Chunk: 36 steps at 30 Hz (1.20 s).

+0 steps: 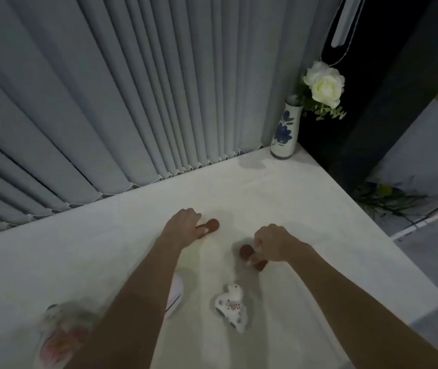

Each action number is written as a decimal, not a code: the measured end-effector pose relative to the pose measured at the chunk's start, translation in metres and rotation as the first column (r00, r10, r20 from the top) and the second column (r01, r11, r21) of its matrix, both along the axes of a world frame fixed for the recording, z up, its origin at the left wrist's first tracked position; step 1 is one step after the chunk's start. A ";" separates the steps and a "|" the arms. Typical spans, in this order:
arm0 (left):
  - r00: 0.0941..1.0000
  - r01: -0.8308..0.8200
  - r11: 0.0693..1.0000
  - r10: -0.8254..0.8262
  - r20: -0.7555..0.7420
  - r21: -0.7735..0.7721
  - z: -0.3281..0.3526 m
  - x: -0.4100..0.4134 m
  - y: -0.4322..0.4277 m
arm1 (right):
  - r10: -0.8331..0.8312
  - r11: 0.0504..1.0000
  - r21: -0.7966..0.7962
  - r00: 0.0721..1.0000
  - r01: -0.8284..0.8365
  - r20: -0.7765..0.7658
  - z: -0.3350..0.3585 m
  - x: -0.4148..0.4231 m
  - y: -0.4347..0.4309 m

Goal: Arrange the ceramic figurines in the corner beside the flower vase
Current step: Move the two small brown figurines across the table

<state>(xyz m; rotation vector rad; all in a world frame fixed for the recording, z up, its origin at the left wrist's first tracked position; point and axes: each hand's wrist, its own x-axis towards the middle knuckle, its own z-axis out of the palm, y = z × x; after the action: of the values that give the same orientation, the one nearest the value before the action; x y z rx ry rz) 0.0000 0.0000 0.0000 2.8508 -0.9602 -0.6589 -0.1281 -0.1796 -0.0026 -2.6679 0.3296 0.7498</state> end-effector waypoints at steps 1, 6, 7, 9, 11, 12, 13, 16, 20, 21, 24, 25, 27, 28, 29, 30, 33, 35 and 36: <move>1.000 -0.021 1.000 0.020 -0.016 -0.006 -0.002 0.002 -0.001 | 0.012 1.000 -0.007 1.000 -0.012 -0.012 -0.003 0.001 0.000; 0.998 -0.037 0.999 0.035 -0.049 -0.037 -0.012 0.004 -0.007 | 0.031 0.998 -0.058 1.000 -0.031 -0.005 -0.016 -0.001 0.004; 0.999 -0.033 0.999 0.031 -0.043 -0.030 -0.014 0.003 -0.009 | 0.016 0.998 -0.053 1.000 -0.017 -0.003 -0.017 -0.002 0.005; 0.999 -0.038 0.999 0.038 -0.018 -0.012 -0.016 0.004 -0.012 | -0.028 0.999 -0.047 1.000 0.028 0.002 -0.021 -0.002 0.005; 0.999 -0.052 0.999 0.052 0.002 -0.008 -0.020 0.003 -0.015 | -0.056 0.997 -0.050 0.998 0.056 0.006 -0.024 -0.001 0.007; 0.998 -0.058 0.998 0.058 0.010 -0.004 -0.021 0.001 -0.016 | -0.066 0.996 -0.055 0.998 0.066 0.008 -0.027 -0.001 0.007; 0.998 -0.062 0.998 0.062 0.022 0.006 -0.023 0.000 -0.017 | -0.074 0.995 -0.060 0.997 0.074 0.007 -0.027 -0.001 0.008; 0.994 -0.097 0.995 0.097 0.048 -0.001 -0.027 -0.005 -0.018 | -0.091 0.994 -0.056 0.996 0.091 0.010 -0.031 -0.001 0.009; 0.985 -0.160 0.982 0.166 0.049 -0.102 -0.031 -0.009 -0.018 | -0.112 0.993 -0.030 0.993 0.113 0.020 -0.033 -0.001 0.008; 0.984 -0.165 0.980 0.172 0.054 -0.113 -0.031 -0.009 -0.018 | -0.116 0.993 -0.029 0.993 0.116 0.021 -0.033 -0.001 0.008; 0.982 -0.144 0.985 0.154 0.106 -0.095 -0.032 -0.009 -0.017 | -0.119 0.992 -0.026 0.993 0.120 0.027 -0.035 -0.001 0.008; 0.981 -0.137 0.987 0.147 0.123 -0.086 -0.033 -0.009 -0.017 | -0.122 0.992 -0.026 0.992 0.123 0.031 -0.034 -0.001 0.009; 0.977 -0.125 0.989 0.136 0.164 -0.074 -0.036 -0.008 -0.018 | -0.127 0.991 -0.024 0.991 0.128 0.041 -0.035 -0.001 0.009; 0.973 -0.115 0.991 0.125 0.192 -0.064 -0.038 -0.008 -0.018 | -0.129 0.991 -0.022 0.990 0.130 0.047 -0.036 -0.001 0.009; 0.969 -0.098 0.994 0.107 0.221 -0.048 -0.040 -0.007 -0.019 | -0.132 0.991 -0.019 0.990 0.133 0.053 -0.036 -0.001 0.009; 0.966 -0.071 0.997 0.076 0.248 -0.025 -0.043 -0.006 -0.019 | -0.135 0.991 -0.015 0.989 0.136 0.058 -0.037 -0.001 0.009; 0.955 0.021 0.998 -0.038 0.293 0.061 -0.050 -0.001 -0.018 | -0.147 0.989 -0.002 0.987 0.148 0.064 -0.038 -0.001 0.009; 0.954 0.039 0.994 -0.067 0.294 0.099 -0.051 0.003 -0.017 | -0.148 0.989 -0.004 0.987 0.148 0.063 -0.039 -0.002 0.009; 0.949 0.047 0.992 -0.081 0.303 0.118 -0.050 0.005 -0.018 | -0.146 0.989 -0.005 0.987 0.147 0.062 -0.039 -0.002 0.009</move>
<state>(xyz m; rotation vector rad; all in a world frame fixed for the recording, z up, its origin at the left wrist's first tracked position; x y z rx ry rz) 0.0049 -0.0182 -0.0500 3.0943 -1.0911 -0.2807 -0.1302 -0.1708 -0.0417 -2.6346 0.5073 0.6207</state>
